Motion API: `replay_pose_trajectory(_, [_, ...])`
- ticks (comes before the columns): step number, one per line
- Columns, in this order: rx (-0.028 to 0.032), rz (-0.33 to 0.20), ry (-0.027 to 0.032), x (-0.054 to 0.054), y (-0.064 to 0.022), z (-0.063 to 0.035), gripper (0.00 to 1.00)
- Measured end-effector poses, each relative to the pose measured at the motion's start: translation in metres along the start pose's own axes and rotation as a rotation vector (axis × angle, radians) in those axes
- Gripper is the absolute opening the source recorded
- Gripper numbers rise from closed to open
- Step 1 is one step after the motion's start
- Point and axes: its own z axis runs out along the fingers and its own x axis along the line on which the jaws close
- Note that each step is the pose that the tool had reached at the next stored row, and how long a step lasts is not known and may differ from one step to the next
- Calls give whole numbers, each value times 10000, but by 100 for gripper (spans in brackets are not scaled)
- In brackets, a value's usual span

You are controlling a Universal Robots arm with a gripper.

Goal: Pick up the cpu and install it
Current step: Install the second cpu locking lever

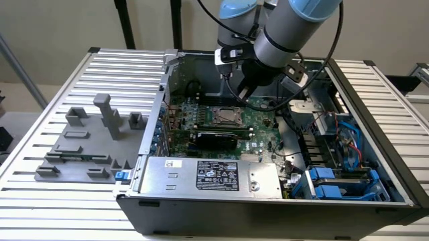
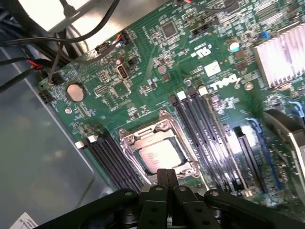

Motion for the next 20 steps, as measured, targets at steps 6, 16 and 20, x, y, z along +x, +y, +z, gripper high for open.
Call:
replay_pose_trajectory(6, [-3, 1, -3, -185, -16, -25, 11])
replay_pose_trajectory(16, [-4, 1, -5, -481, -302, 99, 11])
replay_pose_trajectory(20, [-8, 6, 0, -526, -355, 187, 11])
